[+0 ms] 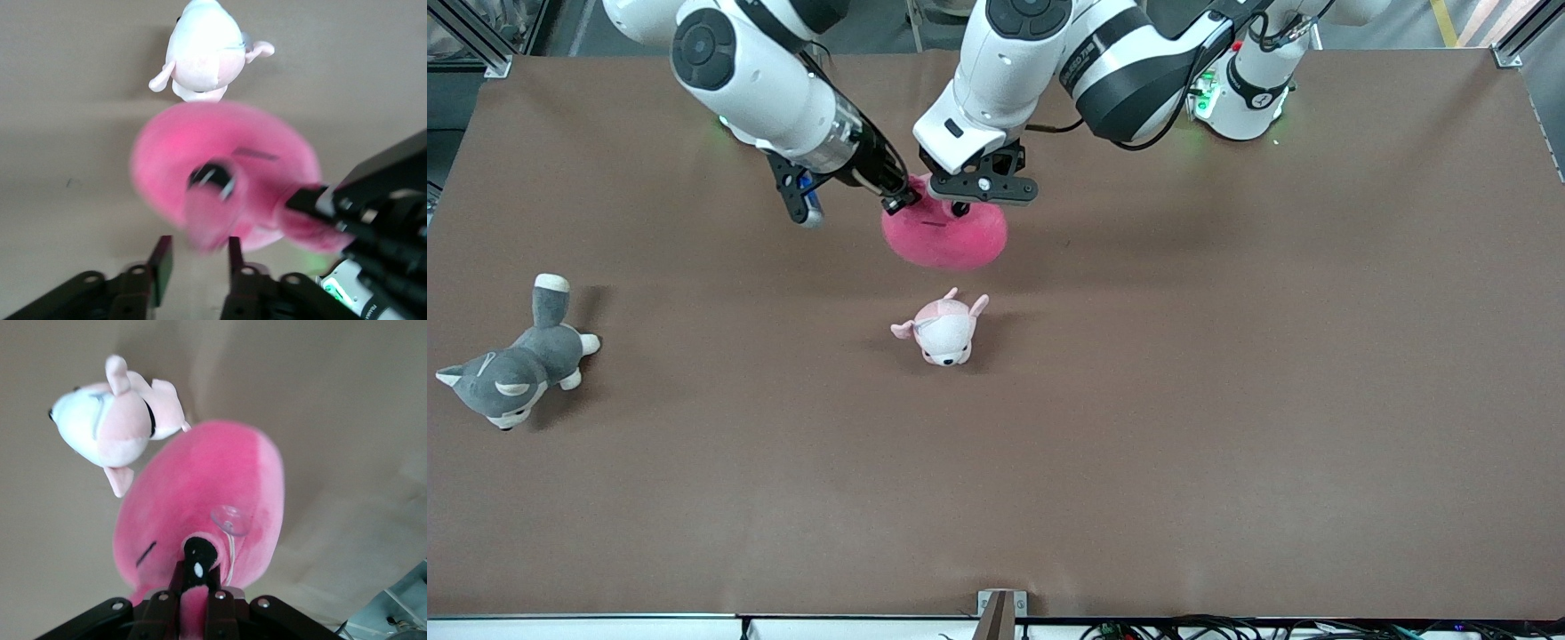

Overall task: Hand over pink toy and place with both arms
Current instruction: 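Carry the pink plush toward the grey cat while the left gripper withdraws, then lower the pink plush beside the grey cat and open the right gripper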

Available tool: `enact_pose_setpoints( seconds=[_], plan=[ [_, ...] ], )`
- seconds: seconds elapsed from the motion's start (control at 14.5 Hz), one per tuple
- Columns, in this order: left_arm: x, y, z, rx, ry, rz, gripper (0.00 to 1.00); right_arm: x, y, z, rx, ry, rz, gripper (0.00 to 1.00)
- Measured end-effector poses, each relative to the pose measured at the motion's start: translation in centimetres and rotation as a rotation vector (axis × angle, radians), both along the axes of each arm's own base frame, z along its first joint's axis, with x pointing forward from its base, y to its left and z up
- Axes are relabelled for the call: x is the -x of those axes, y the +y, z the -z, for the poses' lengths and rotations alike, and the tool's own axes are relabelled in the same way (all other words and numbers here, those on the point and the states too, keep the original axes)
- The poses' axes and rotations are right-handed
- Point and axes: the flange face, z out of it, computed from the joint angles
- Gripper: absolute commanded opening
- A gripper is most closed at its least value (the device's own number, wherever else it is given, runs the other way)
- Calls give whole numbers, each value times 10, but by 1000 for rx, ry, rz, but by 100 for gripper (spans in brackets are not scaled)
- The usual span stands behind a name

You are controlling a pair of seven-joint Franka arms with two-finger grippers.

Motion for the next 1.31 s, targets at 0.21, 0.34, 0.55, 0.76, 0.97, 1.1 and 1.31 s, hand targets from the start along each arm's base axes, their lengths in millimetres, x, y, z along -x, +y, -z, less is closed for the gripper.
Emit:
enact_pose_setpoints(
  seconds=[0.21,0.34,0.55,0.76,0.97,1.1,1.31],
  plan=[
    [-6,12,-23,-19,-81,-7,100,-21,-51,-14,-15,-12,-23,0],
    [-7,36,-53,-84,-154,-14,100,-32,-101,-26,-27,-8,-63,0],
    [-11,98,-105,-176,-196,-16,100,-50,-184,-26,-59,-30,-144,0],
    [-36,184,-146,-237,-218,1,100,-69,-276,-5,-93,-88,-214,1],
    [-61,269,-165,-267,-187,5,100,-88,-348,52,-114,-111,-267,2],
    [-77,326,-167,-273,-153,27,100,-103,-377,104,-115,-116,-298,2],
    [-97,404,-159,-251,-119,63,100,-116,-390,168,-116,-112,-357,3]
  ],
)
